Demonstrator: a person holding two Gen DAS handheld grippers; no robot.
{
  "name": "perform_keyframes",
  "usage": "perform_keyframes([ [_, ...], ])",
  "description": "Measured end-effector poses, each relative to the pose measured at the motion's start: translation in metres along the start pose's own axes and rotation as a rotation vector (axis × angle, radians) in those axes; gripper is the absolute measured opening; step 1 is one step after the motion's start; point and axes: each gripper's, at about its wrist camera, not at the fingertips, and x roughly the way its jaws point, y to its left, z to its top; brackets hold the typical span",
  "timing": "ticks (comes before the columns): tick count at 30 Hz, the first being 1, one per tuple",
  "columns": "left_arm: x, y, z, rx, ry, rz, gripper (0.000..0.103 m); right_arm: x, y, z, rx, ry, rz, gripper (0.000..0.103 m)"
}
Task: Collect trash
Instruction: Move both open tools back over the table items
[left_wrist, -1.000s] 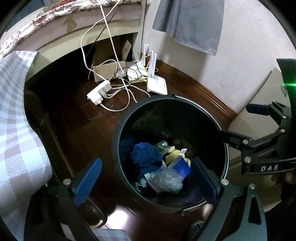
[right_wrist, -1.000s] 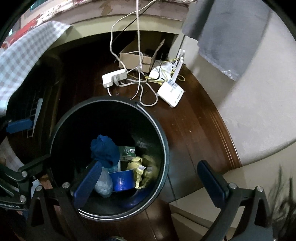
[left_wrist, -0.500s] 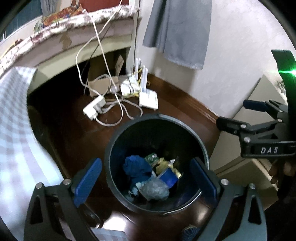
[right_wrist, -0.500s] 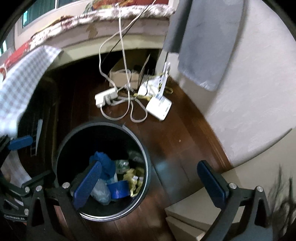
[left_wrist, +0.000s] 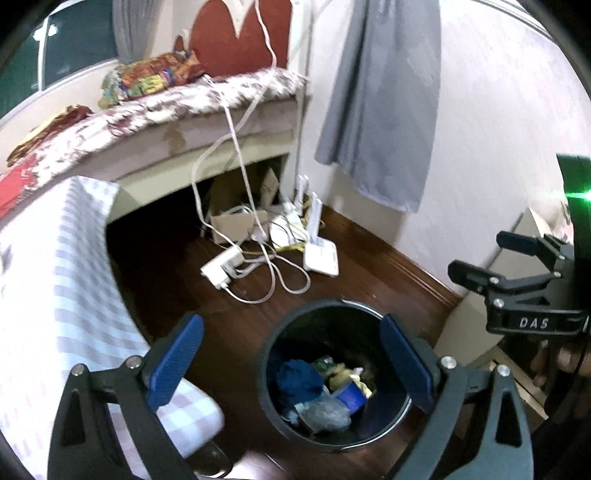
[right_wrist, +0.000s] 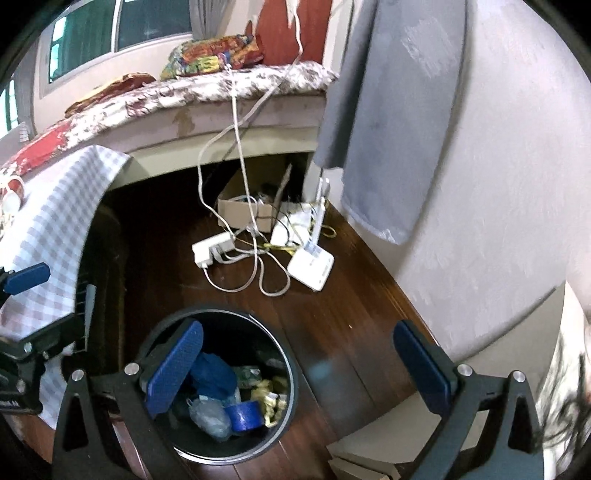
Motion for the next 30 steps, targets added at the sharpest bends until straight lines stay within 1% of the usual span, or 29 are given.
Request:
perform_keyframes([
  [8,-0.029,0.037,0.002,-0.039,-0.05,0.068,0.098,-0.018,0.049,0.023,-0.071,-0.069,0.066,0.103],
  [15,-0.059,0.082,-0.004,-0.088,-0.089,0.145,0.098,-0.027,0.103,0.039,-0.143,-0.113,0.14,0.103],
  [20,-0.081,0.12,-0.009,-0.123,-0.125,0.2,0.098,-0.03,0.146,0.049,-0.185,-0.137,0.209,0.103],
  [24,-0.097,0.149,-0.014,-0.171,-0.149,0.229,0.098,-0.034,0.188,0.053,-0.248,-0.153,0.263,0.103],
  [26,-0.106,0.162,-0.019,-0.2,-0.164,0.238,0.098,-0.035,0.205,0.055,-0.271,-0.158,0.283,0.103],
  [30,-0.121,0.186,-0.03,-0.246,-0.183,0.278,0.098,-0.04,0.235,0.061,-0.298,-0.169,0.329,0.103],
])
